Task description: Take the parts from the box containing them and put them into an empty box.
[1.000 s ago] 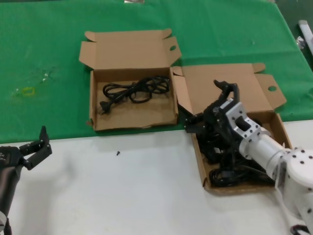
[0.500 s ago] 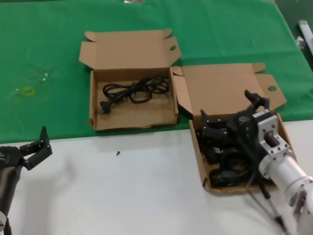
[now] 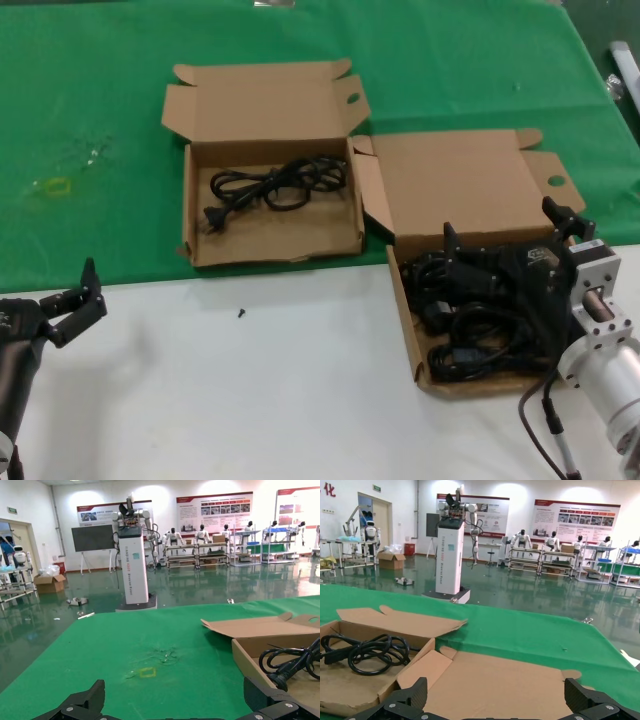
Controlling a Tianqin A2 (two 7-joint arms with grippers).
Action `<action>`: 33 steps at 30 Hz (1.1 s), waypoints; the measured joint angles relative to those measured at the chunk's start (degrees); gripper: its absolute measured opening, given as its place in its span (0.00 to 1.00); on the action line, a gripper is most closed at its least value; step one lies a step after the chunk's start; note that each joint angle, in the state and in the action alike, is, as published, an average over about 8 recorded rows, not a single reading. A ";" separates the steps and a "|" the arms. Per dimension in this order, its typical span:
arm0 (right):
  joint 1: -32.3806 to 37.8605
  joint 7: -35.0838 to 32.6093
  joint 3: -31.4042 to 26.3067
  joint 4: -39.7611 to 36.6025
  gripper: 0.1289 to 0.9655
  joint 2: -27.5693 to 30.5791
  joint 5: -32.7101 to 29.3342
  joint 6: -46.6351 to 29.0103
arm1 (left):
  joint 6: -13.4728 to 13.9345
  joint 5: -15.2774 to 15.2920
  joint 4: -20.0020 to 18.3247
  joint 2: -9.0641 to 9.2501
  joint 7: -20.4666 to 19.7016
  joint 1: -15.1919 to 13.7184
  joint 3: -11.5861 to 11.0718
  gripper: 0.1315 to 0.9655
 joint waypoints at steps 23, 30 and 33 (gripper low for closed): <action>-0.05 0.04 0.01 0.06 1.00 0.01 0.01 0.04 | 0.00 0.00 0.00 0.00 0.00 0.00 0.00 1.00; -0.05 0.04 0.01 0.06 1.00 0.01 0.01 0.04 | 0.00 0.00 0.00 0.00 0.00 0.00 0.00 1.00; -0.05 0.04 0.01 0.06 1.00 0.01 0.01 0.04 | 0.00 0.00 0.00 0.00 0.00 0.00 0.00 1.00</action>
